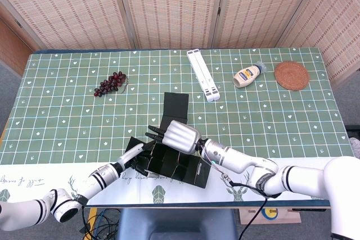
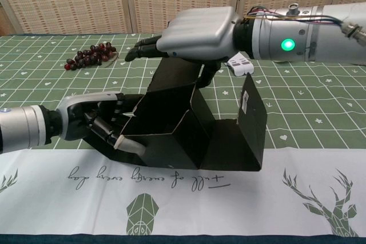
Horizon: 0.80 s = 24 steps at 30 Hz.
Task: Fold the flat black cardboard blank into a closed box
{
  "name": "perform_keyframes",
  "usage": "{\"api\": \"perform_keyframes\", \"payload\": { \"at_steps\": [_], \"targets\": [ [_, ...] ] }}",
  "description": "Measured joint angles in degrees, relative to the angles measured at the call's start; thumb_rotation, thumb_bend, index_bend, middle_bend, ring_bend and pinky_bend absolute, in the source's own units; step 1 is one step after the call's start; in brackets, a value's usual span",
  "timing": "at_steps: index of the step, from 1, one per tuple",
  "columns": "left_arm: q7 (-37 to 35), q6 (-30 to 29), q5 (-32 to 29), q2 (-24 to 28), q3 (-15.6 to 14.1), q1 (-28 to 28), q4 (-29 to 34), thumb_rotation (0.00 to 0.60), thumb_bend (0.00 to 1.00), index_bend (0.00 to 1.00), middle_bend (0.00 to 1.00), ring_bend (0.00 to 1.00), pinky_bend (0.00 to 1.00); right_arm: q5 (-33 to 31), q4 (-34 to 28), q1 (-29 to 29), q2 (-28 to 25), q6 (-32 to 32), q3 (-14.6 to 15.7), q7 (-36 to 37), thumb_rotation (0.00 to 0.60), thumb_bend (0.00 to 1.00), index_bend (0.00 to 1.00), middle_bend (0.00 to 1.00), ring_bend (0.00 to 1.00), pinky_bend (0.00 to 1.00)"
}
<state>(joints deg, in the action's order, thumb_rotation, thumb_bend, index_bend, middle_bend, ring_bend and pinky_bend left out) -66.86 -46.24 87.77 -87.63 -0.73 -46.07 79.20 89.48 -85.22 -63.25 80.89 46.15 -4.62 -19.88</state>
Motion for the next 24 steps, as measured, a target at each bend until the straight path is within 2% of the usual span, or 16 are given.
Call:
{"api": "perform_keyframes", "payload": {
  "at_steps": [8, 14, 24],
  "targets": [
    [-1.35, -0.04, 0.01, 0.92, -0.05, 0.16, 0.98, 0.600, 0.10, 0.17, 0.09, 0.44, 0.56, 2.23, 1.20, 2.81, 0.70, 4.57, 1.11, 1.27, 0.600, 0.41, 0.00, 0.05, 0.73, 0.97],
    [-1.56, 0.45, 0.37, 0.92, -0.14, -0.27, 0.82, 0.600, 0.10, 0.14, 0.09, 0.43, 0.56, 5.86, 5.95, 3.74, 4.65, 7.81, 2.22, 3.25, 0.600, 0.41, 0.00, 0.04, 0.71, 0.96],
    [-8.65, 1.30, 3.33, 0.96, -1.38, -1.91, -0.01, 0.600, 0.10, 0.15, 0.09, 0.42, 0.56, 12.72, 17.12, 4.11, 10.92, 14.71, 3.67, 8.34, 0.600, 0.40, 0.00, 0.04, 0.70, 0.94]
  ]
}}
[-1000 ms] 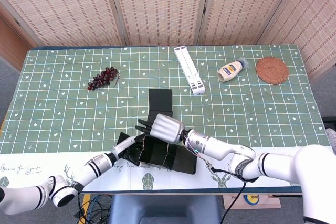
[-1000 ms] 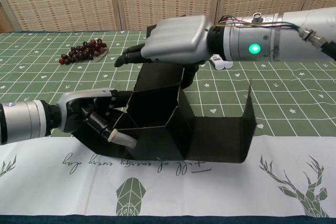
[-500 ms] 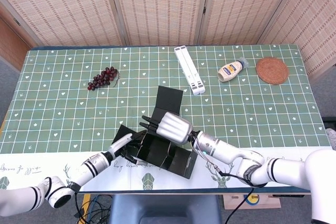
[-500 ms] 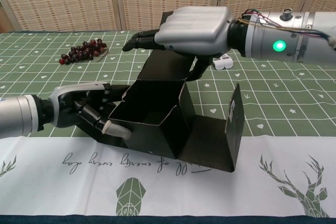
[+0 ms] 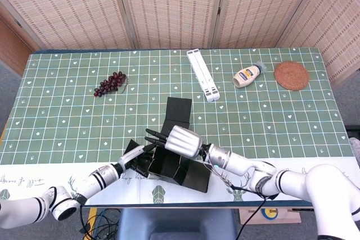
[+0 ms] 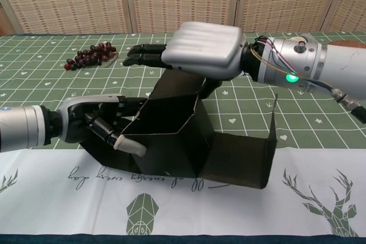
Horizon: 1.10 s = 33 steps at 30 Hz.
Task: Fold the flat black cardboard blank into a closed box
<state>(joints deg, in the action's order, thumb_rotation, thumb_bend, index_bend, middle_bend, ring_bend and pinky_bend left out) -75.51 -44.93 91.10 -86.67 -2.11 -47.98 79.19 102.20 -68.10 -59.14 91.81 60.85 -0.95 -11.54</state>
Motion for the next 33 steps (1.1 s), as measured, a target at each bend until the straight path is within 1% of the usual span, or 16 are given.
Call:
{"api": "perform_keyframes", "payload": {
  "at_steps": [5, 9, 10, 13, 18, 21, 28, 33],
  "targets": [
    [-2.59, -0.86, 2.53, 0.06, -1.29, -1.01, -0.62, 0.600, 0.10, 0.19, 0.13, 0.43, 0.56, 2.21, 5.20, 0.04, 2.87, 2.63, 0.67, 1.37, 0.600, 0.40, 0.00, 0.03, 0.70, 0.94],
    [-3.75, -1.49, 3.01, -0.11, -1.99, -1.63, -1.29, 0.600, 0.10, 0.23, 0.17, 0.43, 0.56, 3.27, 8.79, 0.35, 5.27, 5.33, 0.76, 1.93, 0.600, 0.39, 0.00, 0.00, 0.67, 0.92],
    [-3.87, -1.53, 2.90, -0.16, -2.03, -1.68, -1.36, 0.600, 0.10, 0.24, 0.18, 0.43, 0.56, 3.32, 9.03, 0.49, 5.61, 5.78, 0.69, 2.00, 0.600, 0.38, 0.00, 0.00, 0.66, 0.92],
    [-3.87, -1.70, 2.57, -0.30, -2.19, -1.78, -1.53, 0.600, 0.10, 0.25, 0.19, 0.43, 0.56, 2.91, 8.55, 0.80, 5.66, 5.77, 0.45, 1.77, 0.600, 0.31, 0.00, 0.00, 0.63, 0.92],
    [-3.66, -2.03, 2.11, -0.16, -2.41, -1.84, -1.47, 0.600, 0.10, 0.25, 0.19, 0.43, 0.56, 1.37, 4.75, 1.30, 3.95, 4.20, 0.09, 0.62, 0.600, 0.19, 0.00, 0.00, 0.61, 0.90],
    [-3.56, -2.29, 1.77, 0.10, -2.43, -1.81, -1.35, 0.600, 0.10, 0.25, 0.19, 0.43, 0.56, 0.37, 1.54, 1.68, 2.32, 3.09, -0.06, -0.28, 0.600, 0.14, 0.00, 0.00, 0.60, 0.90],
    [-3.44, -3.21, 1.30, 1.13, -2.46, -1.56, -0.66, 0.600, 0.10, 0.25, 0.19, 0.43, 0.56, -2.21, -6.15, 2.79, -2.50, 0.92, -0.49, -1.27, 0.600, 0.12, 0.00, 0.00, 0.60, 0.89],
    [-3.64, -3.73, 1.04, 2.05, -2.53, -1.29, -0.37, 0.600, 0.10, 0.25, 0.19, 0.43, 0.56, -3.54, -10.59, 3.90, -6.16, 1.04, -0.94, 1.26, 0.600, 0.12, 0.00, 0.00, 0.60, 0.89]
  ]
}}
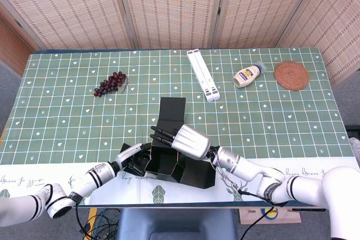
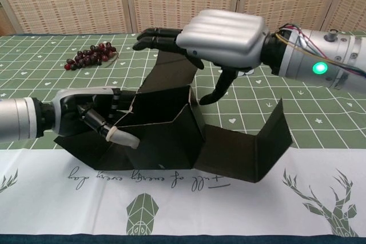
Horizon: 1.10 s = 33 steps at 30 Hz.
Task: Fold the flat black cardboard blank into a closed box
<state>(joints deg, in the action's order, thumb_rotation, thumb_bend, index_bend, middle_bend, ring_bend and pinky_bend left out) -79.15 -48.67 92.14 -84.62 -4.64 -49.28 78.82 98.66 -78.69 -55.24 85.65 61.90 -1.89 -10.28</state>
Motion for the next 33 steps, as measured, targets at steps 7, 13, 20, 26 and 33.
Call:
{"api": "perform_keyframes", "payload": {
  "at_steps": [7, 13, 20, 26, 33],
  "targets": [
    [-0.11, -0.92, -0.32, 1.50, -0.19, 0.64, 0.45, 0.600, 0.10, 0.25, 0.19, 0.43, 0.56, -0.21, -3.92, 2.04, -3.90, 3.78, -0.82, 5.98, 0.600, 0.13, 0.00, 0.00, 0.60, 0.89],
    [-0.90, -2.38, -0.30, 3.46, -0.18, 1.30, 1.27, 0.600, 0.10, 0.25, 0.19, 0.43, 0.56, 0.40, -5.18, 4.37, -6.60, 8.35, -1.54, 9.27, 0.600, 0.16, 0.00, 0.00, 0.60, 0.89],
    [-3.87, -3.82, -0.09, 5.96, -0.18, 1.91, 1.42, 0.600, 0.10, 0.25, 0.19, 0.43, 0.56, 1.85, -5.62, 8.01, -10.70, 12.85, -0.60, 13.66, 0.600, 0.17, 0.00, 0.00, 0.60, 0.89],
    [-6.85, -4.31, 0.00, 7.95, -0.08, 2.05, 0.96, 0.600, 0.10, 0.25, 0.19, 0.42, 0.56, 4.35, -5.11, 11.16, -12.08, 16.72, 1.21, 16.22, 0.600, 0.17, 0.00, 0.00, 0.60, 0.89],
    [-11.10, -4.50, 0.56, 10.13, 0.01, 1.69, 0.89, 0.600, 0.10, 0.25, 0.19, 0.42, 0.56, 5.85, -2.12, 13.91, -9.76, 19.24, 1.98, 13.95, 0.600, 0.14, 0.00, 0.00, 0.60, 0.89]
  ]
}}
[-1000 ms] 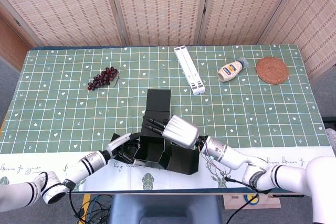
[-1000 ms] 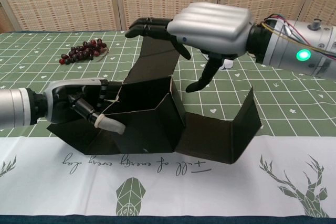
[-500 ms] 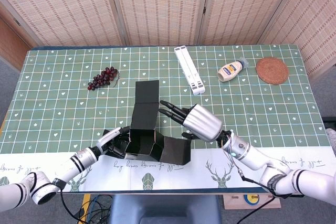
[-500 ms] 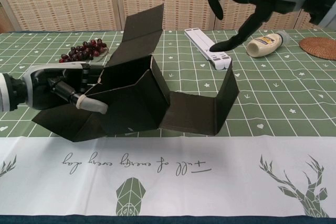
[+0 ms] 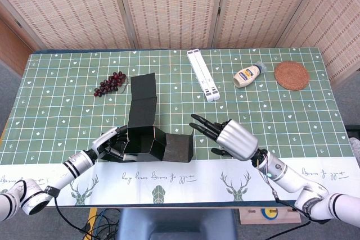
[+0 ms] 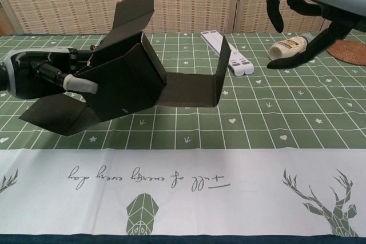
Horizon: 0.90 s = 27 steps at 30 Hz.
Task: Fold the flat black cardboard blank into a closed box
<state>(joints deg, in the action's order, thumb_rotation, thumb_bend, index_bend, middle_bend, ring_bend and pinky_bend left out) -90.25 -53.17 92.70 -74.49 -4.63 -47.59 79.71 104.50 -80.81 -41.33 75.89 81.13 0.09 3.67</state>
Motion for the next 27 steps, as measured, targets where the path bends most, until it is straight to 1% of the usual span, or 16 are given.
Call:
{"api": "perform_keyframes", "payload": {
  "at_steps": [4, 6, 12, 17, 22, 24, 27],
  "targets": [
    [-2.88, -0.11, 0.58, 1.08, 0.01, -0.45, 0.43, 0.600, 0.10, 0.25, 0.19, 0.42, 0.56, 0.08, 2.40, 0.72, 3.44, 0.87, -0.65, -2.36, 0.600, 0.07, 0.00, 0.00, 0.60, 0.89],
    [-4.43, -0.18, 0.93, 1.70, -0.02, -0.72, 0.69, 0.600, 0.10, 0.25, 0.19, 0.42, 0.56, 0.11, 3.83, 0.97, 5.81, 1.48, -1.21, -3.35, 0.600, 0.05, 0.00, 0.00, 0.60, 0.89],
    [-8.44, -0.54, 1.93, 3.21, -0.40, -1.29, 1.27, 0.600, 0.10, 0.24, 0.19, 0.42, 0.56, 0.48, 9.09, 0.97, 13.09, 3.16, -3.00, -5.37, 0.600, 0.04, 0.00, 0.00, 0.60, 0.89],
    [-10.16, -1.21, 3.22, 4.40, -1.14, -1.66, 1.46, 0.600, 0.10, 0.24, 0.19, 0.42, 0.56, 0.62, 13.63, 0.14, 18.77, 4.37, -4.74, -5.62, 0.600, 0.04, 0.00, 0.00, 0.60, 0.89],
    [-9.84, -1.47, 4.51, 4.75, -2.02, -2.04, 1.40, 0.600, 0.10, 0.24, 0.19, 0.42, 0.56, 0.96, 17.10, -1.74, 23.75, 5.87, -6.96, -5.83, 0.600, 0.07, 0.00, 0.00, 0.60, 0.89],
    [-8.46, -1.38, 4.60, 4.72, -2.15, -2.09, 1.29, 0.600, 0.10, 0.24, 0.19, 0.42, 0.56, 1.37, 17.42, -2.75, 24.76, 6.67, -7.78, -5.77, 0.600, 0.08, 0.00, 0.00, 0.60, 0.89],
    [-5.31, -1.16, 4.34, 4.58, -2.19, -2.06, 1.35, 0.600, 0.10, 0.24, 0.19, 0.42, 0.56, 1.83, 16.89, -3.58, 24.83, 6.71, -8.09, -5.85, 0.600, 0.09, 0.00, 0.00, 0.60, 0.89]
  ]
}}
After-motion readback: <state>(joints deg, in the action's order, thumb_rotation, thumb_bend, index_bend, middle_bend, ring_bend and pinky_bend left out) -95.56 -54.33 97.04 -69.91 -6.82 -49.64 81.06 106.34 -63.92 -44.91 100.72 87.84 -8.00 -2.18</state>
